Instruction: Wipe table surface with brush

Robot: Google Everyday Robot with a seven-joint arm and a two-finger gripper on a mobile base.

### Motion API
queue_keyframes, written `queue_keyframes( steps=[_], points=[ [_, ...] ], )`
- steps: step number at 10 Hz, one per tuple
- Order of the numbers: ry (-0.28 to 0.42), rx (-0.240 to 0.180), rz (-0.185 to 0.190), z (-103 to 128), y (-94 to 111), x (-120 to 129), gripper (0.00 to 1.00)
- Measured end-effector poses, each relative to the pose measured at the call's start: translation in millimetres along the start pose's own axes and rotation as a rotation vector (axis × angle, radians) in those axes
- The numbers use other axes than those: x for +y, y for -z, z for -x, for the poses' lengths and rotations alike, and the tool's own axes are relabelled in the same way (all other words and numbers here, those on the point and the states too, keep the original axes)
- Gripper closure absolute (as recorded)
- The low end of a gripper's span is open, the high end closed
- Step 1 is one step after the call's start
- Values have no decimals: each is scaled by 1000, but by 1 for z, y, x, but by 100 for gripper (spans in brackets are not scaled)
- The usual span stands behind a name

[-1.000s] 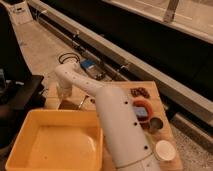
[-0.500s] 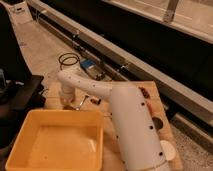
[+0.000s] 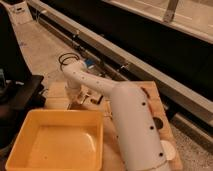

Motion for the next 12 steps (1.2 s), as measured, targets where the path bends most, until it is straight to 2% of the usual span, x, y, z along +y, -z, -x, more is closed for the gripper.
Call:
queue_keyframes(
  steps=[1,3,5,7,9,10,12],
  points=[
    [11,0,8,-9,-2,-4,100],
    [45,-6,4,-11,-10,-21,100],
    [107,-28,-18,1,-19,-44,100],
    [162,-49,-48,24,-22,-55,100],
    [174,-64,-49,43,-21,-48,100],
    [152,-70,-36,47,-20,-37,100],
    [114,-66,-16,44,-17,-19,100]
  ],
)
